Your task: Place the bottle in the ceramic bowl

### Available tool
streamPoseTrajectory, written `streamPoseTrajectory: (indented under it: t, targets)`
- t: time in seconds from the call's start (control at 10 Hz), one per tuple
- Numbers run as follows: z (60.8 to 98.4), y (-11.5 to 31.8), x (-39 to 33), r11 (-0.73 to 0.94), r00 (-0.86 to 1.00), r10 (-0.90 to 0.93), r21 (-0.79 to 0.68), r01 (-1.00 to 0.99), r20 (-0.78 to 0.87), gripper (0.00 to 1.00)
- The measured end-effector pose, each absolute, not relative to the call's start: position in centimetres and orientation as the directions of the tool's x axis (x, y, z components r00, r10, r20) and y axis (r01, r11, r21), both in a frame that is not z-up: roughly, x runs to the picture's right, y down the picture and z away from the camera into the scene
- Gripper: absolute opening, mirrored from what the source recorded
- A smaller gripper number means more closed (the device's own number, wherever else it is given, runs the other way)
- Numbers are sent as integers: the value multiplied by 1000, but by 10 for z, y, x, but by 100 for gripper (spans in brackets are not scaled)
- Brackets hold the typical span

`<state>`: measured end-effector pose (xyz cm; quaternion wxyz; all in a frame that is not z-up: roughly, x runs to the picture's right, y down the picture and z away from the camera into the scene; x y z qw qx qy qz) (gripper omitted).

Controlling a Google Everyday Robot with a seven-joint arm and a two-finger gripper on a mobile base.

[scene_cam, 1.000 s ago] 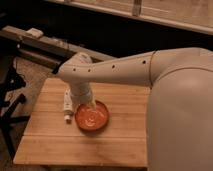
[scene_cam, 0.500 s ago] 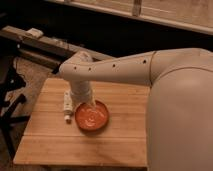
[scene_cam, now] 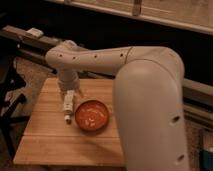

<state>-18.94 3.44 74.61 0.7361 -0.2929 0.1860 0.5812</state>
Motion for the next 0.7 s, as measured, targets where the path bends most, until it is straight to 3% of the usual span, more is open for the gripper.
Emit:
streamPoseTrajectory:
  t: [0.3, 0.7]
  targets:
    - [786, 17, -227, 226, 341, 720, -259, -939, -605, 65]
    - [849, 30, -234, 261, 368, 681, -260, -930, -633, 65]
